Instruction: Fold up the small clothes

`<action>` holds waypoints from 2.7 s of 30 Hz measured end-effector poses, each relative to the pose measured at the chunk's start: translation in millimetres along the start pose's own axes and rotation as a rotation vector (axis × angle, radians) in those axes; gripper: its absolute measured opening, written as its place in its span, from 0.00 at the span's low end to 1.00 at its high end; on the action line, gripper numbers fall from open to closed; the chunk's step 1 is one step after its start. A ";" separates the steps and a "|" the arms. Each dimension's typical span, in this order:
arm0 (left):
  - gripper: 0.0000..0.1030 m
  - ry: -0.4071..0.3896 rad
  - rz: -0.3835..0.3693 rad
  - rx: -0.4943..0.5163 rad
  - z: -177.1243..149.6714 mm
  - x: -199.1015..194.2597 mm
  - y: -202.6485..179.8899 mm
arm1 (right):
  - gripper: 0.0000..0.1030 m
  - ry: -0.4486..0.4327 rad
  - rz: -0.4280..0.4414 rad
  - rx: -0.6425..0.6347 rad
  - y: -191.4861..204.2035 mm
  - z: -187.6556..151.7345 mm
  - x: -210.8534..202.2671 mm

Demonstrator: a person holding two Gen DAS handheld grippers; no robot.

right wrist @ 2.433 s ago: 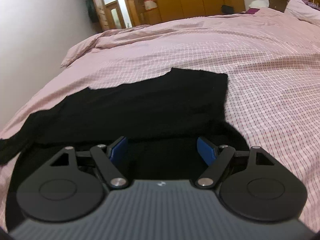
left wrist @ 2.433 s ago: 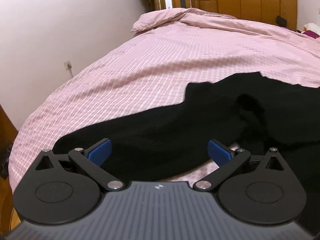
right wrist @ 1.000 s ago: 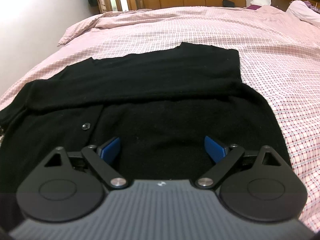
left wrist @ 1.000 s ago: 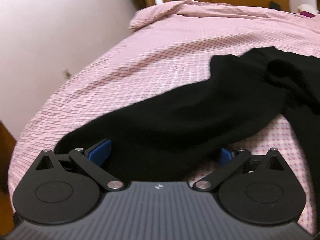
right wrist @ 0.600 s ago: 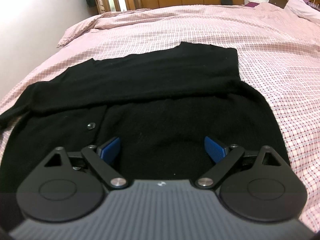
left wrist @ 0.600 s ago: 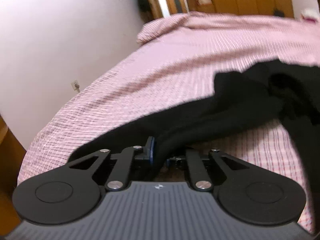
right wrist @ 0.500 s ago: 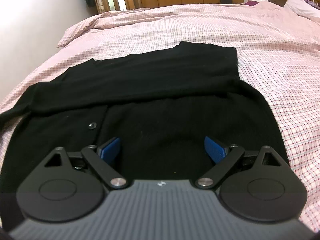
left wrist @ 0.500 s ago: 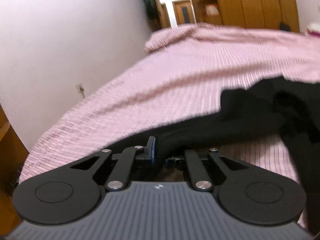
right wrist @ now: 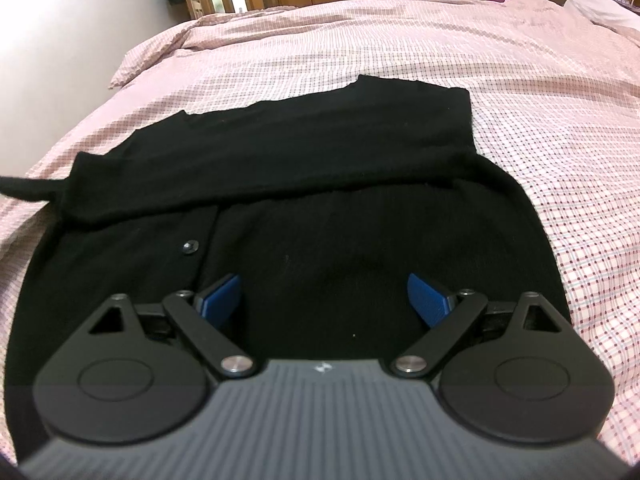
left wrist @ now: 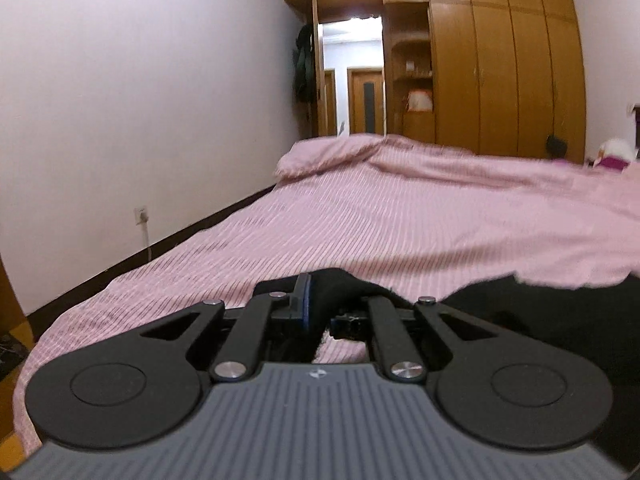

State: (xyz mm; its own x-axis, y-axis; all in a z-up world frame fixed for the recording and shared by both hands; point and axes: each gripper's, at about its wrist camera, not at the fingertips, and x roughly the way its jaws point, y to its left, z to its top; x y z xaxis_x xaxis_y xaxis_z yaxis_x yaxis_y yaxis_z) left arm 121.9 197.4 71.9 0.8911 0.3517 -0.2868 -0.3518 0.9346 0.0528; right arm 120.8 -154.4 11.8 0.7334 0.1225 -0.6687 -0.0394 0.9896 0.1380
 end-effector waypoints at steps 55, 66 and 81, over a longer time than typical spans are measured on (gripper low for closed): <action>0.80 0.368 -0.333 0.176 -42.3 3.6 -227.6 | 0.88 -0.166 0.018 0.113 -60.2 -4.3 -30.5; 0.83 0.377 -0.187 0.107 -38.0 -34.4 -130.7 | 0.88 -0.179 0.065 0.029 -25.8 4.1 -42.0; 0.84 0.446 -0.004 -0.008 -65.1 -36.0 -30.9 | 0.88 -0.135 0.242 -0.187 82.7 25.6 -29.2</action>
State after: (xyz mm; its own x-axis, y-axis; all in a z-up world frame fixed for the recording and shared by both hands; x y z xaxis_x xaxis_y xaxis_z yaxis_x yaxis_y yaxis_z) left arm 82.1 152.4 18.3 0.6822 0.2892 -0.6716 -0.3528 0.9347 0.0440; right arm 113.5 -78.0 61.4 0.7702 0.3565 -0.5288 -0.3376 0.9314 0.1362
